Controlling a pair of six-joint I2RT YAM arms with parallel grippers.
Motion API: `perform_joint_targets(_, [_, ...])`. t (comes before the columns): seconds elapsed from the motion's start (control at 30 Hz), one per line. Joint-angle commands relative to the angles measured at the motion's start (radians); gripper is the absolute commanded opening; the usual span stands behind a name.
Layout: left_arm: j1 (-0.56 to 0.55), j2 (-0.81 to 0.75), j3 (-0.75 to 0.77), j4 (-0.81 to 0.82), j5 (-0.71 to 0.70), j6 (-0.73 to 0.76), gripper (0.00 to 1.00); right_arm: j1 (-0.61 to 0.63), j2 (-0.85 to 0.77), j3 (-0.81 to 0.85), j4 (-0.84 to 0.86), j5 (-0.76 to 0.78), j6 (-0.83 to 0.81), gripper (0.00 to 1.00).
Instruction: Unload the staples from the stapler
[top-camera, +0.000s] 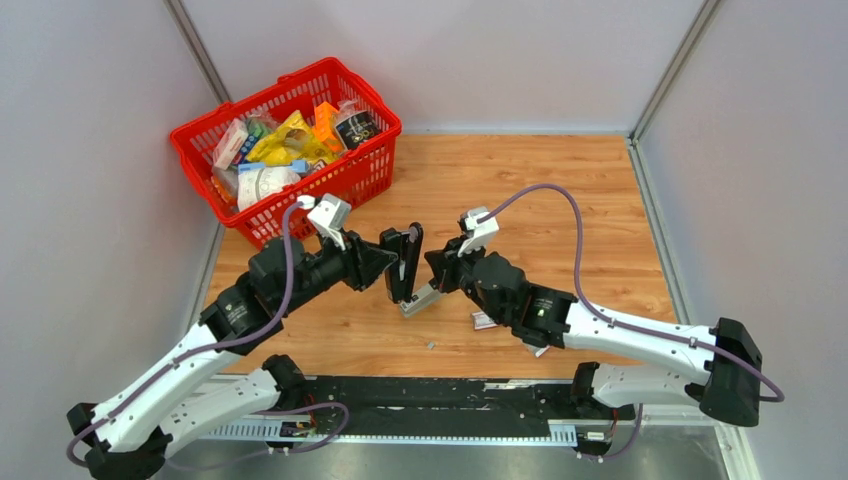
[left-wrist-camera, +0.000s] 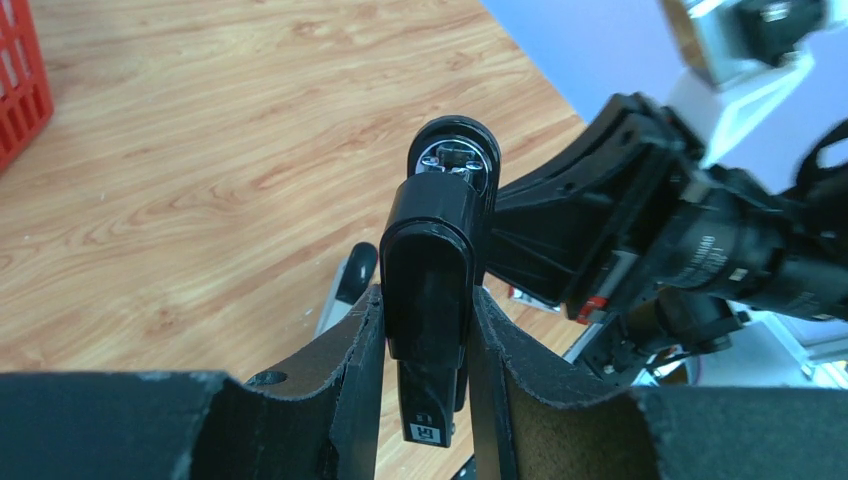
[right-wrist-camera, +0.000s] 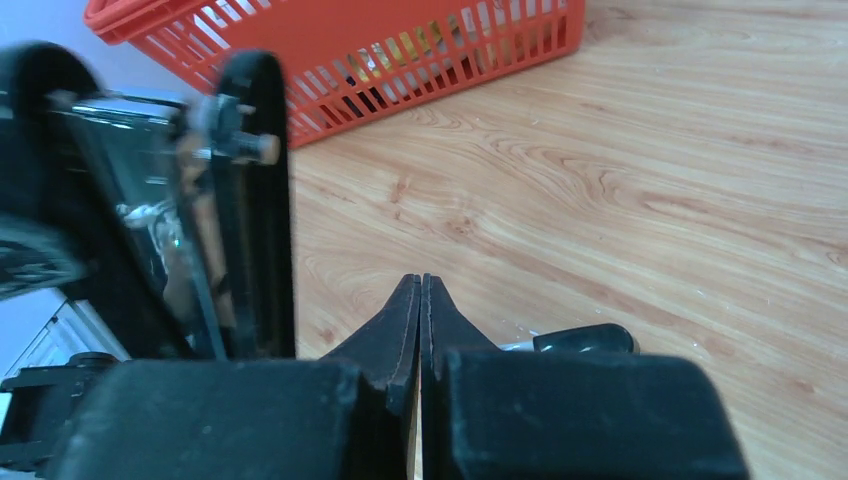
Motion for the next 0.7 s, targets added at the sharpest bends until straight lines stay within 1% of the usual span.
perform_joint_targets(0.0, [-0.001, 0.038, 0.013, 0.122, -0.043, 0.018, 0.0, -0.002, -0.039, 0.051, -0.03, 0.002, -0.044, 0.0])
perform_joint_targets(0.1, [-0.001, 0.093, 0.023, 0.128, -0.091, 0.054, 0.0, 0.0, -0.068, 0.048, -0.063, 0.027, -0.053, 0.0])
perform_joint_targets(0.13, [-0.001, 0.12, 0.029, 0.125, -0.101, 0.061, 0.0, -0.002, -0.077, 0.05, -0.102, 0.033, -0.053, 0.0])
perform_joint_targets(0.23, [-0.001, 0.196, 0.066, 0.111, -0.179, 0.117, 0.0, -0.002, -0.105, 0.045, -0.159, 0.042, -0.05, 0.0])
perform_joint_targets(0.4, [0.008, 0.39, 0.19, 0.059, -0.243, 0.214, 0.0, -0.002, -0.166, -0.007, -0.228, 0.069, -0.03, 0.0])
perform_joint_targets(0.47, [0.032, 0.459, 0.232, 0.048, -0.224, 0.245, 0.0, -0.002, -0.204, -0.039, -0.254, 0.079, -0.01, 0.0])
perform_joint_targets(0.57, [0.089, 0.555, 0.278, 0.048, -0.148, 0.28, 0.0, -0.002, -0.261, -0.091, -0.273, 0.077, 0.027, 0.0])
perform_joint_targets(0.67, [0.126, 0.692, 0.351, 0.039, -0.096, 0.329, 0.0, -0.002, -0.295, -0.137, -0.273, 0.06, 0.05, 0.0])
